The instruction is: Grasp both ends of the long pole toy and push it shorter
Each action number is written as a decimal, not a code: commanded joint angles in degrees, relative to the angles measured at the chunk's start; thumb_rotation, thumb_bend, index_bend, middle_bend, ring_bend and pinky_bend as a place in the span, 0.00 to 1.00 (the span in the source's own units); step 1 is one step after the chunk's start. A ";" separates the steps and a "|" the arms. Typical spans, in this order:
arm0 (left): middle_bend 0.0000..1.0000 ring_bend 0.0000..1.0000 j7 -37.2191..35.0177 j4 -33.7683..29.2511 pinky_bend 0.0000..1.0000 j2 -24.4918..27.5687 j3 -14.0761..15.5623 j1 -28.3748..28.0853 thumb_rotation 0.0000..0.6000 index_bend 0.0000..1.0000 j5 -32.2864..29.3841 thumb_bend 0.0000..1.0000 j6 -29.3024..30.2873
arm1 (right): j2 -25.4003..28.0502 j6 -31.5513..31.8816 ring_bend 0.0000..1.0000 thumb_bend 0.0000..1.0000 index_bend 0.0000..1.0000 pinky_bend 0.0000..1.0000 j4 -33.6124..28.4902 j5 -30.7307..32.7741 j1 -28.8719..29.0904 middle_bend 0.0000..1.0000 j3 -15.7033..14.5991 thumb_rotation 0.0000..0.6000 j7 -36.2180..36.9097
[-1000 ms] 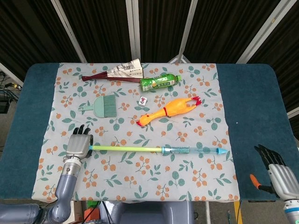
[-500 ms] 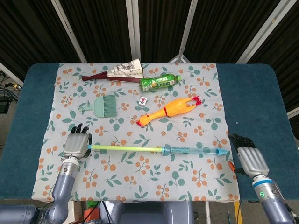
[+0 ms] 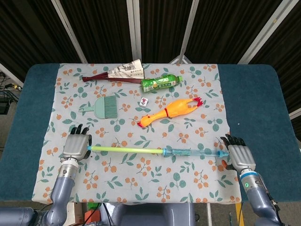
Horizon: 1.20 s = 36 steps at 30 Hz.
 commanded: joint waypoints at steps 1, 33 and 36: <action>0.15 0.00 0.02 -0.21 0.10 0.16 0.02 -0.06 1.00 0.57 -0.01 0.47 0.14 | -0.67 0.27 0.00 0.40 0.15 0.00 0.77 0.50 0.45 0.00 0.09 1.00 0.02; 0.15 0.00 0.75 -1.91 0.10 1.07 0.73 -1.03 1.00 0.57 0.33 0.47 1.27 | -7.49 -0.19 0.00 0.40 0.34 0.00 9.32 2.50 2.08 0.00 -2.36 1.00 0.05; 0.15 0.00 0.48 -1.91 0.10 1.25 0.87 -0.92 1.00 0.57 0.31 0.47 1.23 | -7.69 -0.25 0.00 0.40 0.34 0.00 9.88 2.79 2.05 0.00 -2.49 1.00 0.13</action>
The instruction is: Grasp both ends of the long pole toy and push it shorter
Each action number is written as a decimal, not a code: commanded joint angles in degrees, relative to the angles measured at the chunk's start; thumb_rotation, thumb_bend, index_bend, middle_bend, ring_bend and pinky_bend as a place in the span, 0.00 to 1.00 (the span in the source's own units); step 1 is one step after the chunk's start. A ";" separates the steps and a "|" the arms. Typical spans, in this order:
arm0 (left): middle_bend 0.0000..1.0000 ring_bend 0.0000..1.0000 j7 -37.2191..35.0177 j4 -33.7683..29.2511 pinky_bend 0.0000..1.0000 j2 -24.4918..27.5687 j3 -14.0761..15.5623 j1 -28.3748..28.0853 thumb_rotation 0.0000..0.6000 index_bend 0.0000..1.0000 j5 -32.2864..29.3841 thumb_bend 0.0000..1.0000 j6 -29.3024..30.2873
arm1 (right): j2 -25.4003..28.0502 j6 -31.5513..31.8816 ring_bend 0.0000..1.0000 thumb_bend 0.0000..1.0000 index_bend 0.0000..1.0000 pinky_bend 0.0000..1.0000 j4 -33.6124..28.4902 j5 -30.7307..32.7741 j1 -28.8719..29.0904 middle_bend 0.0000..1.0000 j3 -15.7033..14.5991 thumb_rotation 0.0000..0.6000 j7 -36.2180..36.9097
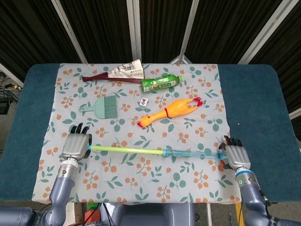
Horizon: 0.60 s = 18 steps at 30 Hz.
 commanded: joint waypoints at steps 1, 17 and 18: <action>0.15 0.00 -0.20 0.02 0.10 0.11 0.14 0.09 1.00 0.57 0.01 0.47 -0.07 | -0.16 -0.10 0.00 0.40 0.34 0.00 0.48 0.24 -0.03 0.00 -0.09 1.00 0.12; 0.15 0.00 -0.60 0.54 0.10 -0.03 0.84 0.24 1.00 0.57 0.39 0.47 -0.26 | -1.03 -0.49 0.00 0.40 0.45 0.00 2.12 1.65 0.17 0.00 -0.57 1.00 -0.30; 0.15 0.00 -0.62 0.53 0.10 -0.04 0.83 0.25 1.00 0.57 0.38 0.47 -0.24 | -1.08 -0.46 0.00 0.40 0.46 0.00 2.15 1.64 0.18 0.01 -0.53 1.00 -0.24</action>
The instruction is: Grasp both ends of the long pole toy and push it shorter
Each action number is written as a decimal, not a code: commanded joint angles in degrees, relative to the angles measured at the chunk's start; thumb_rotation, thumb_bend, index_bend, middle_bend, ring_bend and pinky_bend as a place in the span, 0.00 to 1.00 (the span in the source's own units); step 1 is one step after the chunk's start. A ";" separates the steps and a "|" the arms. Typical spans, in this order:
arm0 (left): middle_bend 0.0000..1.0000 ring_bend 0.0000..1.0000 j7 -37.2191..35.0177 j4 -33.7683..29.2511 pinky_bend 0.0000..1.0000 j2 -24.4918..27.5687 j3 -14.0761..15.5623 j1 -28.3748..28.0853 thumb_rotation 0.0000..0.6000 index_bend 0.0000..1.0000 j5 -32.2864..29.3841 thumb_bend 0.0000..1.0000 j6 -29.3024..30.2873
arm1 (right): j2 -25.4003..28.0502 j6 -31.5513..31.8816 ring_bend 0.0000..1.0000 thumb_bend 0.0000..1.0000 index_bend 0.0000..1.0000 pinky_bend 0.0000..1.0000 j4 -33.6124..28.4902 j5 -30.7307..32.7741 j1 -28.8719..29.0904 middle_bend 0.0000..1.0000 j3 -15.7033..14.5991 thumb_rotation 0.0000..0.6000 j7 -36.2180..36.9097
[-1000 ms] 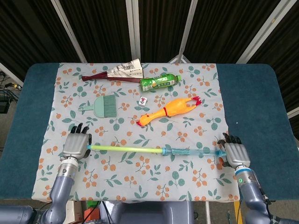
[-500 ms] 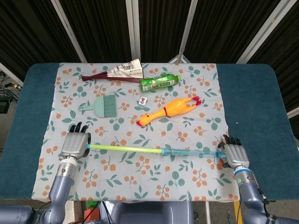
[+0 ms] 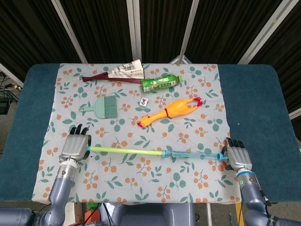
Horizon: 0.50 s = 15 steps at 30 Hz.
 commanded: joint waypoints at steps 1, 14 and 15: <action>0.15 0.00 -0.03 0.01 0.10 -0.02 0.01 0.03 1.00 0.57 0.00 0.47 0.05 | -0.10 0.05 0.00 0.40 0.47 0.00 0.05 -0.05 -0.01 0.01 0.10 1.00 0.18; 0.15 0.00 -0.28 -0.57 0.10 0.06 0.29 0.18 1.00 0.57 0.55 0.47 0.09 | 0.13 0.60 0.00 0.40 0.57 0.00 -0.68 -1.05 0.02 0.05 0.86 1.00 1.32; 0.15 0.00 -0.28 -0.67 0.10 0.05 0.28 0.17 1.00 0.57 0.60 0.47 0.10 | 0.15 0.70 0.00 0.40 0.58 0.00 -0.79 -1.17 0.02 0.05 0.90 1.00 1.36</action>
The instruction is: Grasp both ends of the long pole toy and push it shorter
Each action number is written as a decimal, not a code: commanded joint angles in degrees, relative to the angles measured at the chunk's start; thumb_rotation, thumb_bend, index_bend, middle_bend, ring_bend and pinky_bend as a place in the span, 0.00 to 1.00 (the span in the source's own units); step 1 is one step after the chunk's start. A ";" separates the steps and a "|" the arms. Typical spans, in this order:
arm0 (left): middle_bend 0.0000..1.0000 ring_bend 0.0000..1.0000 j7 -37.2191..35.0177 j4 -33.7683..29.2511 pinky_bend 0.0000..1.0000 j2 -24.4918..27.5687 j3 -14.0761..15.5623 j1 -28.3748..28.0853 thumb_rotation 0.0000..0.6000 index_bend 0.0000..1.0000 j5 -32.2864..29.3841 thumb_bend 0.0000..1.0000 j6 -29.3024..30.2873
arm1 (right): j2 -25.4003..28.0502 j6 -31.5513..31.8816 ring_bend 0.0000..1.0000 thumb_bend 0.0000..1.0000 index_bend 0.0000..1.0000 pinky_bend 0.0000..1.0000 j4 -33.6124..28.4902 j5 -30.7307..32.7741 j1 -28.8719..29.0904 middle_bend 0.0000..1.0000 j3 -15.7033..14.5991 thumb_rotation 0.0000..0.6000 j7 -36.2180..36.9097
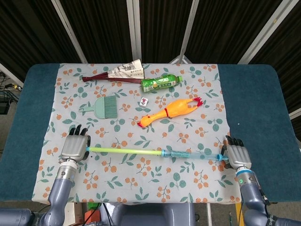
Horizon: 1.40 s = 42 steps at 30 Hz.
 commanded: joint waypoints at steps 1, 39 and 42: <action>0.15 0.00 -0.02 -0.23 0.10 -0.02 -0.01 -0.02 1.00 0.57 0.12 0.47 0.02 | 0.07 0.21 0.00 0.40 0.59 0.00 -0.23 -0.28 0.00 0.06 0.12 1.00 0.15; 0.15 0.00 5.90 -3.11 0.10 -6.99 -2.82 -3.70 1.00 0.58 -0.46 0.47 4.10 | 0.50 3.29 0.00 0.40 0.63 0.00 -8.33 -1.84 3.17 0.07 2.35 1.00 -3.75; 0.15 0.00 6.14 -3.00 0.10 -7.66 -3.25 -3.99 1.00 0.58 -0.86 0.47 4.38 | 0.36 3.70 0.00 0.40 0.63 0.00 -9.23 -1.63 3.73 0.07 2.75 1.00 -4.46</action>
